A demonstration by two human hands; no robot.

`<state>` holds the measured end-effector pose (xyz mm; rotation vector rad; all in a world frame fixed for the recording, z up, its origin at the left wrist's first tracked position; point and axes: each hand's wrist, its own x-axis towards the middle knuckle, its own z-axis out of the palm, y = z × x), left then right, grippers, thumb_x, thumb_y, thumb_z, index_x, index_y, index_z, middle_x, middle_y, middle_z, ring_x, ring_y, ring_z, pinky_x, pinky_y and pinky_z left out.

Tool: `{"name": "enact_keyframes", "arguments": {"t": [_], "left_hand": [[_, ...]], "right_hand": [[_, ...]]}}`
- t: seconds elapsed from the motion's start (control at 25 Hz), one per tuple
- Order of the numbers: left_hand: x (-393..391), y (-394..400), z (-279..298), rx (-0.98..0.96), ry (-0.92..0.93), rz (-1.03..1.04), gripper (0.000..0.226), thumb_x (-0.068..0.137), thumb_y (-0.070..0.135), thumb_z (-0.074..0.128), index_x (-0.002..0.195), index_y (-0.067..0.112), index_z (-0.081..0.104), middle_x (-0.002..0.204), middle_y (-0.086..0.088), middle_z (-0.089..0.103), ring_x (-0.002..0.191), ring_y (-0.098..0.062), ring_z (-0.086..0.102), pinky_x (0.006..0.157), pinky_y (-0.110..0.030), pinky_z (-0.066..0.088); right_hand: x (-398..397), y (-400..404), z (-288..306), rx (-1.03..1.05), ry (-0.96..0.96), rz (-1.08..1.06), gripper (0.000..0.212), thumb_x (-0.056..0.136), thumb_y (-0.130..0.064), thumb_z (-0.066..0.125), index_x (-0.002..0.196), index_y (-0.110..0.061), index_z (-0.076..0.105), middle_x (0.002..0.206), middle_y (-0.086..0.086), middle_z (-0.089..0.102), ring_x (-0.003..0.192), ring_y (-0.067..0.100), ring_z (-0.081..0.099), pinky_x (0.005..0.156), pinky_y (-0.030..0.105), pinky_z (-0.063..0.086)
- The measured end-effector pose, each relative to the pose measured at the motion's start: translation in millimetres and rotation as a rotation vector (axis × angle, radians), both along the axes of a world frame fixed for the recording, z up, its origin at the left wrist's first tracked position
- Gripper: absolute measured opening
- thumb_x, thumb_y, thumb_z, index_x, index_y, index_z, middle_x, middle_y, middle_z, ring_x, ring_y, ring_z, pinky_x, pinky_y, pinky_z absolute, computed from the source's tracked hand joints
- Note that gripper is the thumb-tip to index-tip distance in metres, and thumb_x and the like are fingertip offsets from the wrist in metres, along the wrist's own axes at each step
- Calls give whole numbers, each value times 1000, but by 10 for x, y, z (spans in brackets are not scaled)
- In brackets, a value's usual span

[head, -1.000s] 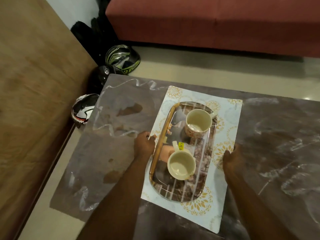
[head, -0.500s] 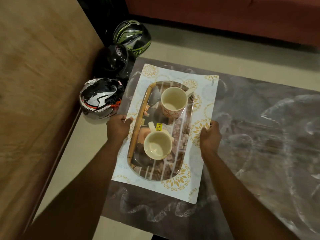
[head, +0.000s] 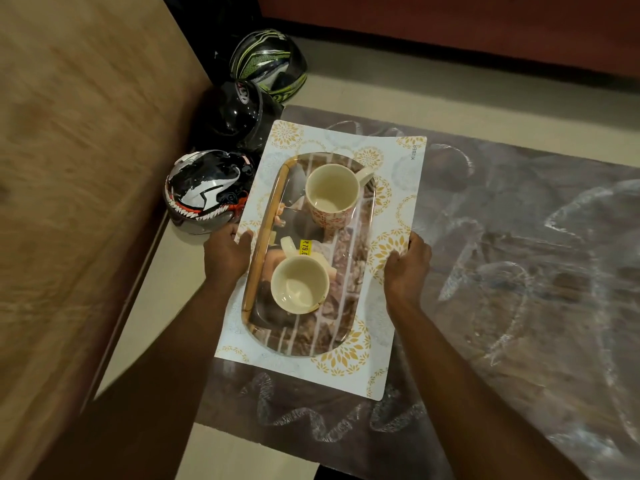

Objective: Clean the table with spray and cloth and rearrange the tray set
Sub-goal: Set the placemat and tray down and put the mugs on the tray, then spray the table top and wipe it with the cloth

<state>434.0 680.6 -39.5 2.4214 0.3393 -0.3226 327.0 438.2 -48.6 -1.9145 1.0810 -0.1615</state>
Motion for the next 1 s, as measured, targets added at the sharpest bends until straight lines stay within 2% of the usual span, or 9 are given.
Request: {"name": "enact_keyframes", "arguments": {"t": [0.04,0.12,0.24,0.28,0.36,0.44,0.6,0.8,1.0], "left_hand": [[-18,-23,32,16,-4,-21,29,93,19,61,115,2,68,112,-16,72,102,-33,67,81,-32,48],[-8,-48,80,41,-58,-50,38,91,23,60,123,5,63,121,-17,66,112,-33,62,93,-41,51],[-24,-326,321,11,-184,-17,45,92,25,59,134,9,54,135,-16,56,122,-30,55,102,-45,47],[-63,-511,440,-18,-239,-41,43,93,24,59,134,11,53,135,-15,55,122,-29,54,102,-44,47],[-201,-967,642,-55,-323,-147,42,94,21,59,134,11,51,135,-13,55,121,-28,53,99,-38,45],[-442,-1522,792,-58,-379,-288,42,94,18,59,134,8,51,135,-15,55,122,-29,52,99,-35,42],[-1130,-2739,965,-44,-441,-579,49,92,25,59,136,6,50,134,-16,55,126,-28,48,102,-21,31],[-2000,-4182,1023,-35,-414,-747,56,89,34,59,138,9,49,137,-15,54,126,-29,51,104,-30,38],[-2949,-5897,1102,-161,-384,-808,55,91,28,65,141,12,47,145,-12,50,133,-27,46,106,-23,30]], "right_hand": [[-26,8,11,3,-29,9,47,87,4,49,134,-2,42,127,16,43,115,25,44,90,17,31],[-91,3,20,-5,-126,33,53,87,0,53,137,-5,39,133,14,38,122,25,41,103,31,35],[-171,-113,154,42,-284,66,49,91,-9,56,137,-6,40,140,11,35,129,23,38,105,34,38],[-199,-171,238,59,-333,80,48,93,-14,55,138,-6,40,141,10,35,130,20,36,105,30,39],[-306,-329,433,75,-419,110,46,94,-20,55,137,-7,42,142,7,37,128,9,34,99,9,34],[-474,-619,584,54,-459,117,45,94,-25,54,136,-10,44,139,3,41,125,1,33,97,2,26],[-1043,-1594,706,12,-468,76,48,93,-33,52,136,-13,46,137,4,47,127,7,39,104,11,27],[-1972,-2871,852,-71,-433,100,53,91,-42,50,135,-10,48,137,9,49,128,19,43,108,30,32],[-3064,-4348,981,-210,-311,100,48,93,-41,52,134,-16,49,136,3,51,127,16,44,105,41,37]]}}
